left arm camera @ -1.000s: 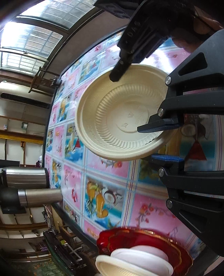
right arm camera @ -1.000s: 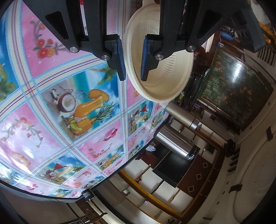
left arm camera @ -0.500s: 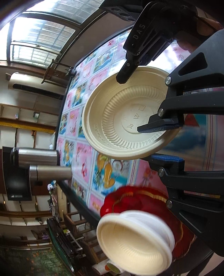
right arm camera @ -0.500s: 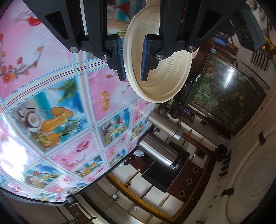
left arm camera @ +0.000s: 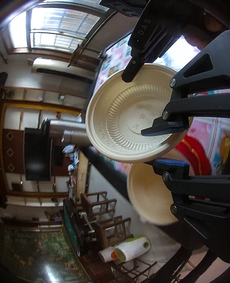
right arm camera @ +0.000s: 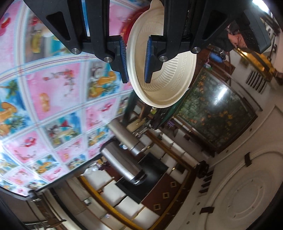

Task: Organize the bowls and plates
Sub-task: 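Lower the small beige bowl with both grippers onto the stacked bowls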

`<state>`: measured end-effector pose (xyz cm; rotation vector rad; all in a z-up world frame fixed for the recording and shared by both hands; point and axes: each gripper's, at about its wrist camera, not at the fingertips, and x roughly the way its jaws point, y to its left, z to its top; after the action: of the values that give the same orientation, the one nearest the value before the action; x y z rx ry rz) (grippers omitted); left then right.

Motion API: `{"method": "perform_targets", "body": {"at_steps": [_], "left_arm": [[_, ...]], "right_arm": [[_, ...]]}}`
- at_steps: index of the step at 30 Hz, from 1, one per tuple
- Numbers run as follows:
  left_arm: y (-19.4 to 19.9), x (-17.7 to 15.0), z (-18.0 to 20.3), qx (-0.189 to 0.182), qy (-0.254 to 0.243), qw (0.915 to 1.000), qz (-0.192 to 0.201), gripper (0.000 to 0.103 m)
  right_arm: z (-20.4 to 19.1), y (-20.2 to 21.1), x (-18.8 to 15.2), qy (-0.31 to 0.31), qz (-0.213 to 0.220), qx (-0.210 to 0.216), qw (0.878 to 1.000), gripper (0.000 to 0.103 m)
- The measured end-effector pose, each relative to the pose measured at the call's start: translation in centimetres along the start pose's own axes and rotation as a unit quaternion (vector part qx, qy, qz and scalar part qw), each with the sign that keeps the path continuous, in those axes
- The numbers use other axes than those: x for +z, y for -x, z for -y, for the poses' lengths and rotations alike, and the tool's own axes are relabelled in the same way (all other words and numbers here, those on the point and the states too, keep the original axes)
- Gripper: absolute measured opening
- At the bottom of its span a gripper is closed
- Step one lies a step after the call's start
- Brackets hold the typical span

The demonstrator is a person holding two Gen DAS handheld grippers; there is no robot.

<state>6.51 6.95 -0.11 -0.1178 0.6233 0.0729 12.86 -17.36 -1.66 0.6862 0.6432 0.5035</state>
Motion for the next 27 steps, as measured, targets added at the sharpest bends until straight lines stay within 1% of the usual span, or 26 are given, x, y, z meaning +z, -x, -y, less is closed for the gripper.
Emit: {"method": "perform_targets", "body": {"at_steps": [5,9,15,19,27], "left_arm": [[0.7,0.6,-2.3,0.024,0.011,0.9995,0.017,0.021],[0.4,0.6,-4.0,0.036,0.021,0.9990,0.014,0.021],[-0.4,0.0,-5.9,0.051,0.030,0.9982,-0.005,0.021],[-0.9,-0.3,-6.4,0.059,0.030,0.9977,-0.012,0.021],[-2.2,-1.2,-7.2,0.060,0.035,0.9969,-0.036,0.021]], "right_arm": [[-2.2,-2.2,-0.7,0.007,-0.018,0.013,1.000,0.020],[-3.4,-3.9,-1.5,0.011,-0.034,0.015,0.999,0.020],[-4.0,-6.0,-2.8,0.008,-0.056,0.011,0.998,0.020],[-4.2,-7.1,-3.4,0.009,-0.065,0.005,0.998,0.020],[-3.9,-7.9,-4.3,0.008,-0.076,-0.008,0.997,0.020]]}}
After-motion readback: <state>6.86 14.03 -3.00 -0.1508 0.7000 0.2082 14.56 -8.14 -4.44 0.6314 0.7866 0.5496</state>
